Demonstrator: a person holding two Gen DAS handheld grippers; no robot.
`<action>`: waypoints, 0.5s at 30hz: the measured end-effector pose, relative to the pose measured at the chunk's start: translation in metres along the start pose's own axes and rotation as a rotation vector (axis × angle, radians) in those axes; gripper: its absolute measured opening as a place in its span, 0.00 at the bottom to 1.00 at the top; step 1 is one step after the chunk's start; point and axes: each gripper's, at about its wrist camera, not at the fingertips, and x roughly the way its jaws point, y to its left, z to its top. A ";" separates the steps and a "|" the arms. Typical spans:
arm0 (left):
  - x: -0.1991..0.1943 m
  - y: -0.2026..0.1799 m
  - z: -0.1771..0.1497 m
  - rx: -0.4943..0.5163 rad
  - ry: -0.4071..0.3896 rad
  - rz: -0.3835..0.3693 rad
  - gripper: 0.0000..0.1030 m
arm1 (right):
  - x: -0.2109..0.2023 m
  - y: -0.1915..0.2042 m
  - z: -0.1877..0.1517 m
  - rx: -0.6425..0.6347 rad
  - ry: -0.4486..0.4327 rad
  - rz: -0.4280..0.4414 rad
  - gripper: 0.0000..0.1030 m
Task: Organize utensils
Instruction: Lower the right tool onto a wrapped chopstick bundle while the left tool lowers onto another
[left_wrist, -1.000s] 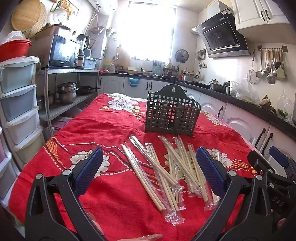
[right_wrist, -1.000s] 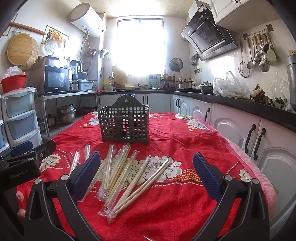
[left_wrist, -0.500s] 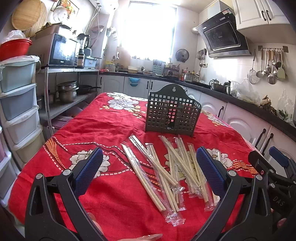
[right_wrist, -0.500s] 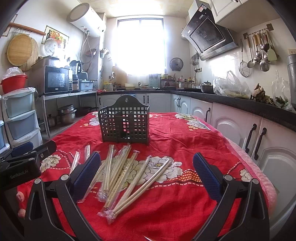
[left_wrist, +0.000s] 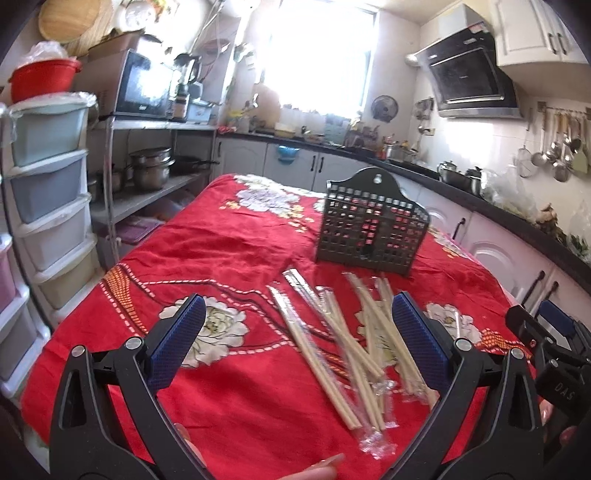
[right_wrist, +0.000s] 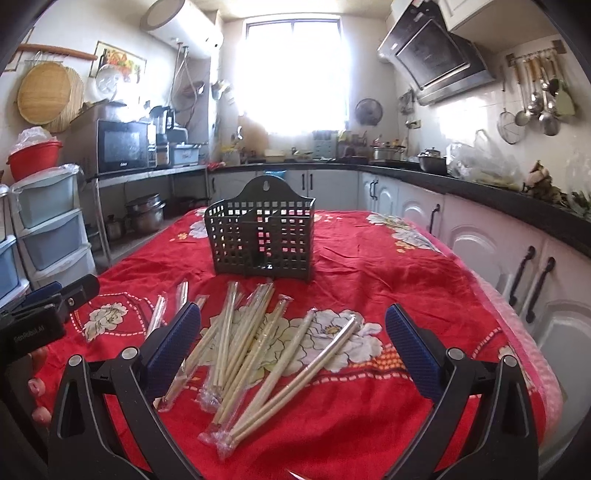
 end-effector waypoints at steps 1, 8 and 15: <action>0.000 0.004 0.002 -0.009 0.004 0.002 0.91 | 0.006 0.001 0.003 -0.010 0.010 0.003 0.94; 0.011 0.025 0.017 -0.054 0.041 0.018 0.91 | 0.030 0.000 0.014 -0.012 0.080 0.063 0.94; 0.027 0.029 0.032 -0.058 0.073 -0.022 0.91 | 0.057 -0.004 0.030 -0.006 0.140 0.106 0.94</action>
